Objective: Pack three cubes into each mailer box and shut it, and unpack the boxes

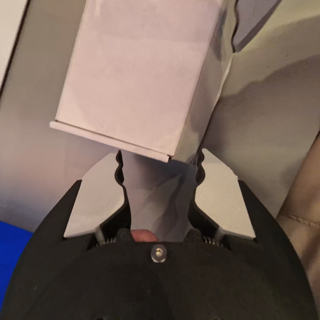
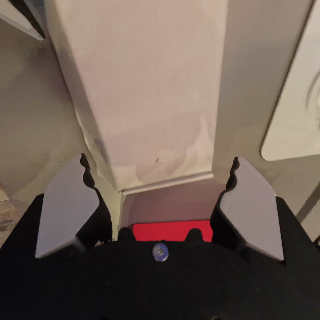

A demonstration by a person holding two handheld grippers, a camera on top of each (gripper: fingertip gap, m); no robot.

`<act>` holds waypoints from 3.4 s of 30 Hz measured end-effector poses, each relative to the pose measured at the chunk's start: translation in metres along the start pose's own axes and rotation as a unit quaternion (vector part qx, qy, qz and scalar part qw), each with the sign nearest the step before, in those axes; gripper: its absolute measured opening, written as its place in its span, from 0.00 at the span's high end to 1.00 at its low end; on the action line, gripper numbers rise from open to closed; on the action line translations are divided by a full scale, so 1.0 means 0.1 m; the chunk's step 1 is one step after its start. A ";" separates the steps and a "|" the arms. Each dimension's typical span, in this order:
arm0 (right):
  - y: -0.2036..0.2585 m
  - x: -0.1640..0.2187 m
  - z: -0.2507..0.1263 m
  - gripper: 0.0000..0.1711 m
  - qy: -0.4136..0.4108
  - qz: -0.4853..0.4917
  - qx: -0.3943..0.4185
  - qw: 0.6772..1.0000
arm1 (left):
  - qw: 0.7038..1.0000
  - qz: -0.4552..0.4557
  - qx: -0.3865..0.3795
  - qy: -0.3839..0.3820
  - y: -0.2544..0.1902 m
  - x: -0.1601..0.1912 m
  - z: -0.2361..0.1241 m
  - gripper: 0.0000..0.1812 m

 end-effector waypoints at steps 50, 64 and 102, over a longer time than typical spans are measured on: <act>0.24 0.01 0.16 0.20 -0.012 0.059 -0.069 0.996 | 0.957 0.185 -0.196 -0.109 -0.37 -0.44 0.16 0.49; 0.26 0.11 0.10 0.22 -0.007 0.074 -0.044 0.996 | 0.964 0.198 -0.159 -0.078 -0.30 -0.32 0.17 0.54; 0.57 0.23 0.13 0.33 -0.137 0.206 -0.083 0.965 | 0.955 0.211 -0.145 -0.151 -0.56 -0.39 0.08 0.48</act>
Point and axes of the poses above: each gripper's, where its closed fingertips meet, z out along the fingers, x out of its underside, y = z × x across the jaws, the point moved 8 cm from there along -z, back along the fingers
